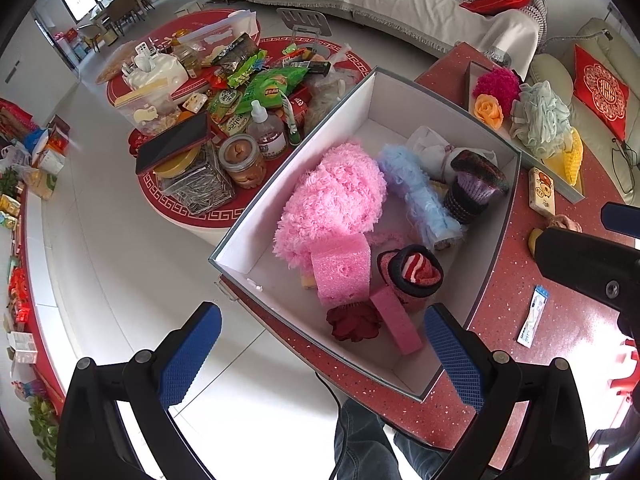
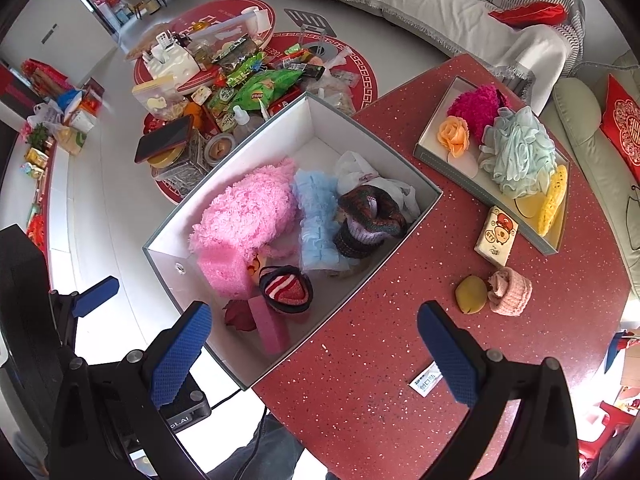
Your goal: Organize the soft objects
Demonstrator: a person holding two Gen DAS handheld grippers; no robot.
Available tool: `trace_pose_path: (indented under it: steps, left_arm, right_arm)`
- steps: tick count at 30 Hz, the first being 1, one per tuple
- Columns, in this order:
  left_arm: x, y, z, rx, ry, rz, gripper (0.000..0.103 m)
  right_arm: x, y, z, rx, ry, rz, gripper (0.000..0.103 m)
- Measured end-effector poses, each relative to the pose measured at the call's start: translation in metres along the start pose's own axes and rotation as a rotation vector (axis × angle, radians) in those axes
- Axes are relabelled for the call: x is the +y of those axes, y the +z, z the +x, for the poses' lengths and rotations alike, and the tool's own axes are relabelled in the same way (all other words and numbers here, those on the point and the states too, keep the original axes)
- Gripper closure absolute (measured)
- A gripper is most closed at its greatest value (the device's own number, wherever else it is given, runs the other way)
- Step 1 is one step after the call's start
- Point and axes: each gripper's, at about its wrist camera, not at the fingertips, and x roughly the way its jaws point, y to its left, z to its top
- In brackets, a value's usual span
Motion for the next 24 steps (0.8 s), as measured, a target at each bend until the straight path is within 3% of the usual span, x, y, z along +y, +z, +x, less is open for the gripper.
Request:
trace_pose_path:
  steps: [24]
  left_arm:
    - [-0.0043, 0.0037, 0.0047, 0.016, -0.002, 0.003, 0.001]
  right_arm:
    - [-0.0087, -0.0021, 0.004, 0.012, -0.011, 0.004, 0.0]
